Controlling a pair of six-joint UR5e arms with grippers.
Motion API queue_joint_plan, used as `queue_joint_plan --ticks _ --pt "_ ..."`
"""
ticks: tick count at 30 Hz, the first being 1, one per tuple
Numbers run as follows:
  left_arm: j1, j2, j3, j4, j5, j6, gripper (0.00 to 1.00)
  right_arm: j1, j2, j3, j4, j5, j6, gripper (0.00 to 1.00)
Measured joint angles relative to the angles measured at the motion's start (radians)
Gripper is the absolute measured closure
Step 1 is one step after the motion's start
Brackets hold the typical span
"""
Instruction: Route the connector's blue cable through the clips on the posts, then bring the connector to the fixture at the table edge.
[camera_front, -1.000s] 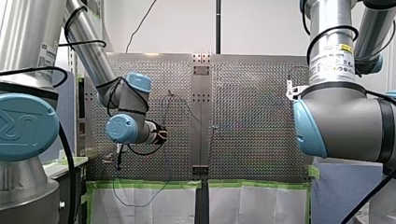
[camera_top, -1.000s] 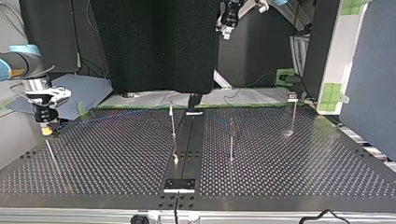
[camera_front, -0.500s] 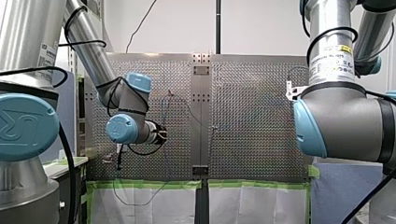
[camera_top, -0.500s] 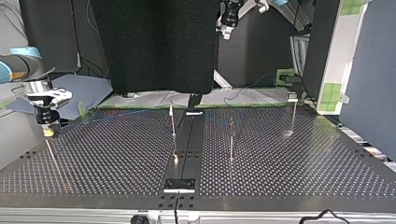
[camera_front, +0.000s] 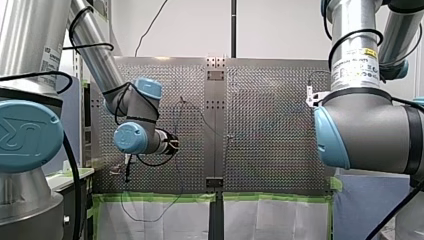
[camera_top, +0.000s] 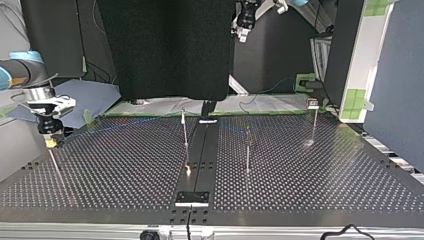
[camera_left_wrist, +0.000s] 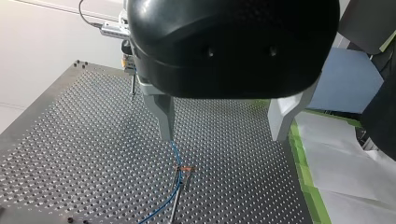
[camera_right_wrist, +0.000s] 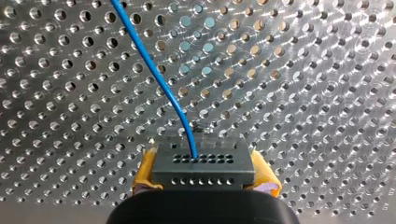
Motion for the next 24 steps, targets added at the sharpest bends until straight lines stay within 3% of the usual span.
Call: queue_joint_plan --ticks 24 --pt "0.011 0.000 0.001 0.000 0.000 0.000 0.00 0.001 0.008 -0.001 -0.021 -0.001 0.002 1.00"
